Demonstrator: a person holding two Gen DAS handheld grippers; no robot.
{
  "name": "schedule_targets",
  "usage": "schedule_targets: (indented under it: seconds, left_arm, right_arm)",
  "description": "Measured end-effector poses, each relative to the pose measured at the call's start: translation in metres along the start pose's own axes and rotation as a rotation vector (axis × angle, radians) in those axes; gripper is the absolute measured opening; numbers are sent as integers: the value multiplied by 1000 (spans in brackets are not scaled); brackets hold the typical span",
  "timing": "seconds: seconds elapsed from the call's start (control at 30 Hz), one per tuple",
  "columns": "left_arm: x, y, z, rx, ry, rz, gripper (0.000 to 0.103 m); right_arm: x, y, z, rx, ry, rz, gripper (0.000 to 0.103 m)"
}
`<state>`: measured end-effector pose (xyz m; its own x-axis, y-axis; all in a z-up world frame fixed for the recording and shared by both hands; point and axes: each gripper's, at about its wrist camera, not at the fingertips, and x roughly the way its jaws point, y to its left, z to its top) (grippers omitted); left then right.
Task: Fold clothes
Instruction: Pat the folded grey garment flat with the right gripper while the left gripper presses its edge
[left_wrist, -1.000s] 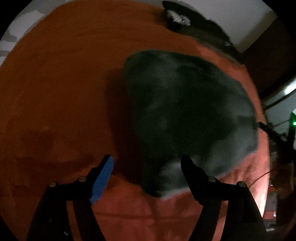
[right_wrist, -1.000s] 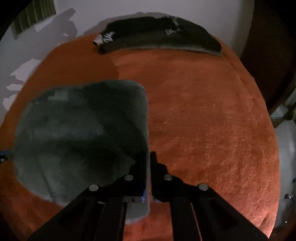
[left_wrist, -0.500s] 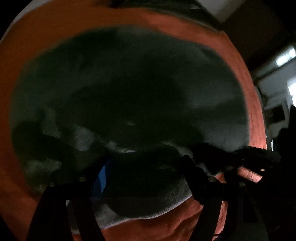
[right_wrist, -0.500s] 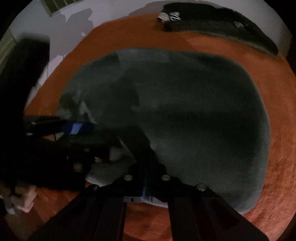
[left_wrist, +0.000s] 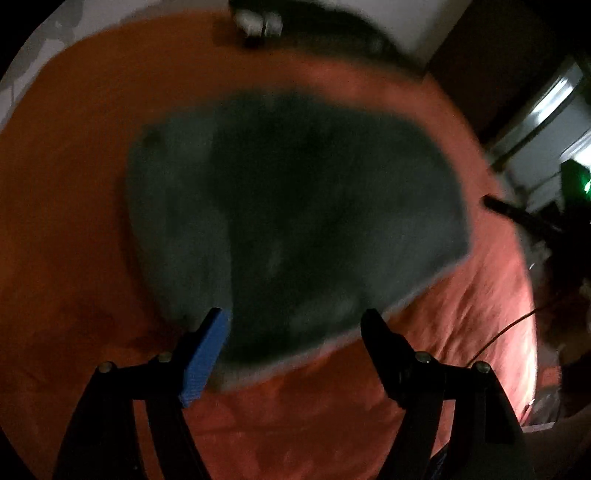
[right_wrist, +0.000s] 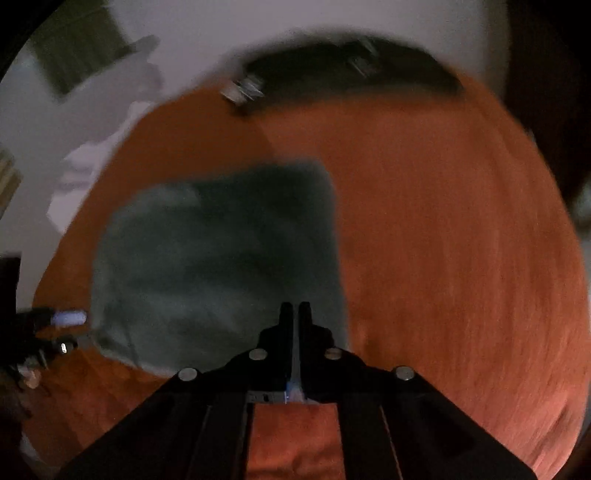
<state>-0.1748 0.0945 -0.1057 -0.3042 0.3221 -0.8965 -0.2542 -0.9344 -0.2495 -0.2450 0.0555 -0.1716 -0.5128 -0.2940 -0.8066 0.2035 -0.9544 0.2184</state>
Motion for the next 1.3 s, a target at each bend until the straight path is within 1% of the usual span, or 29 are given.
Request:
schedule_targets:
  seconds: [0.07, 0.13, 0.2, 0.23, 0.27, 0.3, 0.37, 0.4, 0.47, 0.5, 0.53, 0.57, 0.6, 0.7, 0.73, 0.77, 0.8, 0.83, 0.87, 0.9, 0.93, 0.97, 1.0, 1.07, 1.1, 1.13, 1.17, 1.27, 1.3]
  left_arm:
    - [3, 2, 31, 19, -45, 29, 76]
    - [19, 12, 56, 14, -45, 67, 76]
    - [64, -8, 95, -19, -26, 118, 76]
    - [99, -22, 114, -38, -9, 153, 76]
    - [112, -17, 116, -38, -13, 160, 77]
    - [125, -12, 117, -42, -17, 166, 82]
    - [140, -4, 120, -113, -46, 149, 83]
    - [116, 11, 116, -150, -54, 145, 83]
    - [85, -7, 116, -196, -111, 117, 83]
    - [82, -16, 126, -174, -138, 96, 83]
    - [79, -28, 136, -130, -150, 98, 83]
    - [91, -26, 144, -147, -128, 123, 83]
    - [103, -24, 152, -164, -105, 147, 80]
    - [138, -17, 176, -216, -39, 216, 80]
    - [143, -6, 171, -236, -44, 187, 80]
    - [146, 4, 167, -253, -50, 163, 80]
    - [140, 7, 162, -230, -67, 197, 79]
    - [144, 2, 164, -213, -78, 240, 79]
    - [141, 3, 156, -193, -93, 301, 79]
    - [129, 7, 147, -174, -101, 352, 79]
    - [123, 14, 143, -154, -95, 422, 80]
    - [126, 25, 139, -184, -90, 447, 82]
    - [127, 36, 135, -216, -86, 467, 90]
    - [120, 53, 126, -314, -77, 371, 91]
    - [115, 55, 123, -339, -78, 350, 90]
    - [105, 47, 120, -333, -101, 350, 89]
    - [94, 33, 118, -300, -131, 332, 89]
    - [55, -11, 88, -189, -182, 221, 89]
    - [54, -21, 83, -158, -174, 202, 90]
  right_arm:
    - [18, 18, 29, -41, -23, 8, 3]
    - [31, 23, 38, -20, -19, 1, 3]
    - [44, 27, 46, 1, -15, -7, 3]
    - [50, 29, 50, 12, -13, -10, 3]
    - [57, 32, 54, 23, -11, -14, 2]
    - [63, 34, 58, 33, -9, -18, 0]
    - [76, 39, 66, 54, -4, -25, 0]
    - [83, 41, 70, 65, -2, -29, 1]
    - [96, 46, 78, 86, 2, -36, 3]
    - [100, 53, 82, 80, 0, -34, 3]
    - [103, 68, 85, 42, -7, -22, 3]
    - [108, 80, 86, 22, -5, -17, 3]
    - [120, 84, 84, 31, 17, -22, 2]
    - [150, 82, 75, 43, 83, -21, 0]
    - [155, 79, 71, 46, 93, -12, 0]
    - [152, 75, 69, 42, 83, -8, 0]
    - [144, 72, 67, 23, 69, -43, 0]
    - [134, 68, 67, 10, 47, -95, 0]
    - [129, 60, 66, 20, 31, -133, 0]
    - [128, 47, 65, 52, 28, -145, 0]
    - [129, 33, 63, 92, 31, -150, 0]
    - [134, 19, 59, 140, 45, -142, 0]
    - [139, 15, 57, 158, 53, -136, 0]
    - [140, 26, 57, 137, 42, -144, 0]
    - [134, 35, 59, 120, 29, -157, 0]
    - [127, 45, 61, 109, 13, -154, 0]
    - [117, 56, 61, 108, -3, -126, 0]
    - [93, 90, 53, 91, -20, -60, 1]
    - [91, 103, 45, 78, -9, -36, 1]
